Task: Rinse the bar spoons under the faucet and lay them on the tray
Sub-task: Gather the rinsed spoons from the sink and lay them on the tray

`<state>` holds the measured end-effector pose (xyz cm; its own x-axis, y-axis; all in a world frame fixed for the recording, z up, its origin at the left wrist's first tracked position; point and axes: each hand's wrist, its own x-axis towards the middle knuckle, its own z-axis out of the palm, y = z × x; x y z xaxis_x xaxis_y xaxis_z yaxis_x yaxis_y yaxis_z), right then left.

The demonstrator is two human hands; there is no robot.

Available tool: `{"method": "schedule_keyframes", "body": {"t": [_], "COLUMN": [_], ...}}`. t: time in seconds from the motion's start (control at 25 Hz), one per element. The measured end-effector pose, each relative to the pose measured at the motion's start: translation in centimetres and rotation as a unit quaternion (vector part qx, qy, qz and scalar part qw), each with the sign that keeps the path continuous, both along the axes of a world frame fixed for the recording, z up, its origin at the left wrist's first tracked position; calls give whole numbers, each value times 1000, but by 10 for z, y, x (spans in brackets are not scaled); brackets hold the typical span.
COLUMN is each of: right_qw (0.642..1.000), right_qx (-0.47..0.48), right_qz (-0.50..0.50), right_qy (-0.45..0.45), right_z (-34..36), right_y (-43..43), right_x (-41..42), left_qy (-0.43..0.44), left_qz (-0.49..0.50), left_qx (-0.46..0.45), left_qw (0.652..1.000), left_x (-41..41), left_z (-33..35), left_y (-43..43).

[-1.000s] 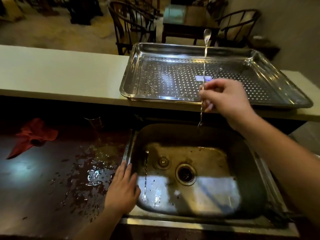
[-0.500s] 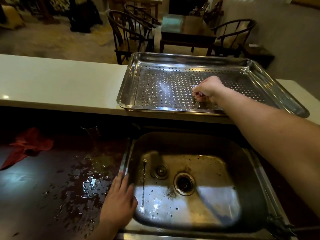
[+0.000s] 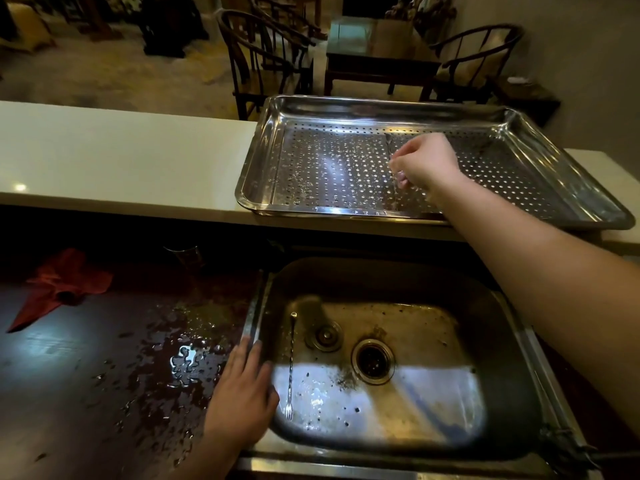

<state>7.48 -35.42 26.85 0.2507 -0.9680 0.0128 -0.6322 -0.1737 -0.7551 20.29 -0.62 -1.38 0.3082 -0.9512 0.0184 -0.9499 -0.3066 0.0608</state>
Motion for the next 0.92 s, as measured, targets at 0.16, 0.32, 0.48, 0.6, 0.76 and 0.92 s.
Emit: {"method": "schedule_keyframes", "body": {"t": [0.16,0.32,0.48,0.6,0.76,0.92], "right_qw": [989,971,965,959,939,935], "right_qx": [15,43,103,167,265,253], "right_qz": [77,156,212,228,187,162], "right_qy": [-126,-178,-119,-3,115,190], "right_z": [18,17,-44,-129,-239,-297], "right_y": [43,103,159,175,174,178], "right_x": [-7,-15,-9,8,31,47], "left_qy": [-5,0,7,12,11,15], "left_qz": [0,8,7,3,2,2], "left_qx": [6,9,-1,2,21,26], "left_qw": [1000,1000,1000,1000,1000,1000], "left_x": [0,-2,-3,-3,-1,-1], "left_z": [1,4,11,14,14,17], "left_y": [0,-1,-2,-2,-3,-4]}}
